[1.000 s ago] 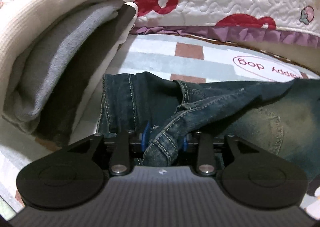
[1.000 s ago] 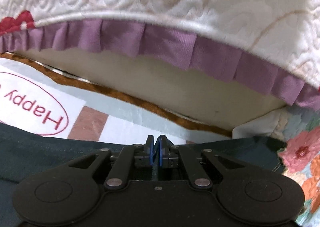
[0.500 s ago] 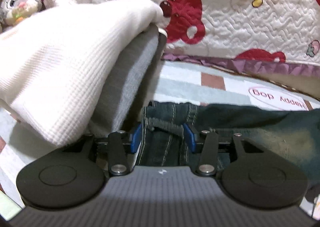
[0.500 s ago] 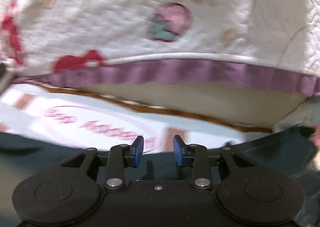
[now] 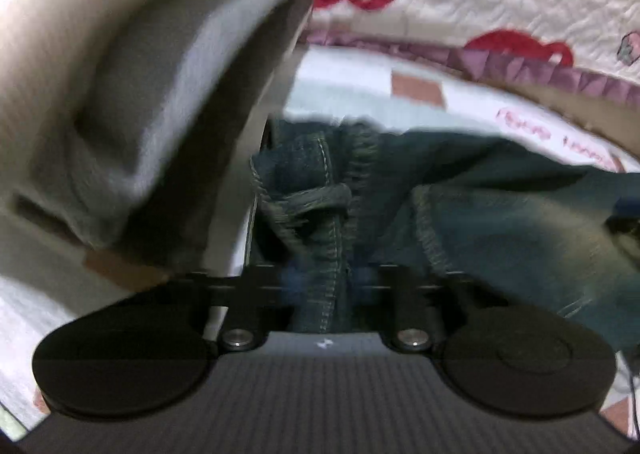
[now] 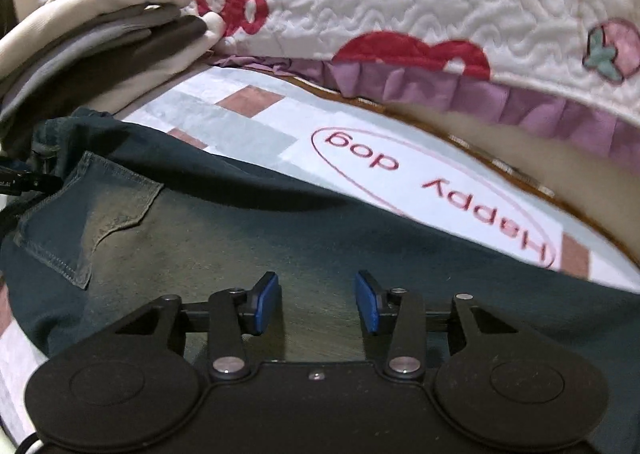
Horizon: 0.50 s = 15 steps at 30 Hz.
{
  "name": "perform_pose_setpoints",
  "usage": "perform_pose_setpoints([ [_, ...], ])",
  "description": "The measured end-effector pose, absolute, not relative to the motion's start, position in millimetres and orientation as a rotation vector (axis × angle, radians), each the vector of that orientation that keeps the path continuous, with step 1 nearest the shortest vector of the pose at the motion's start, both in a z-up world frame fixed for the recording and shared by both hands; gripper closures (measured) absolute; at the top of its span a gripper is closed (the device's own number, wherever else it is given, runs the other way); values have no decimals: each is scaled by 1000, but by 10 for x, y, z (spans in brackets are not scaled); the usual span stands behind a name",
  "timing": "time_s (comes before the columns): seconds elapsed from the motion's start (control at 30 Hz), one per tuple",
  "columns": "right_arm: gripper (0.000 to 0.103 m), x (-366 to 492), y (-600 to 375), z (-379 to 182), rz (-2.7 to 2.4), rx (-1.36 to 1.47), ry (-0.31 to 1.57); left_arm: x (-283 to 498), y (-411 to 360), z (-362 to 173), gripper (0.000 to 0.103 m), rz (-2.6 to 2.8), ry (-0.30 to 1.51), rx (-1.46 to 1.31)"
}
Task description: Fold clothes
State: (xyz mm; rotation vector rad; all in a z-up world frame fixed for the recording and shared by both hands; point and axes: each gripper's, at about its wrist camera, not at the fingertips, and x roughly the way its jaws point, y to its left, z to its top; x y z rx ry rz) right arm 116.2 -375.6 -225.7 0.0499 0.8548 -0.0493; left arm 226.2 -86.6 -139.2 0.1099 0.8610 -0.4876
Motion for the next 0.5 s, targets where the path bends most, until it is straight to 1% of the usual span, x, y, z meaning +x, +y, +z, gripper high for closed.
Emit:
perform_pose_setpoints([
  [0.1, 55, 1095, -3829, -2320, -78, 107, 834, 2219, -987, -1241, 89, -462, 778, 183],
  [0.27, 55, 797, -3884, -2202, -171, 105, 797, 2147, -1188, -990, 89, -417, 639, 303],
  [0.33, 54, 611, -3920, -2134, -223, 132, 771, 2137, -1226, -1003, 88, -402, 630, 332],
  [0.37, 54, 488, -3935, -2121, -242, 156, 755, 2137, -1234, -1039, 84, -396, 638, 341],
  [0.4, 53, 366, -3950, -2108, -262, 180, 738, 2138, -1242, -1076, 78, -389, 646, 350],
  [0.5, 53, 5, -4008, -2170, -302, 259, 732, 2139, -1265, -1185, 70, -370, 670, 377],
])
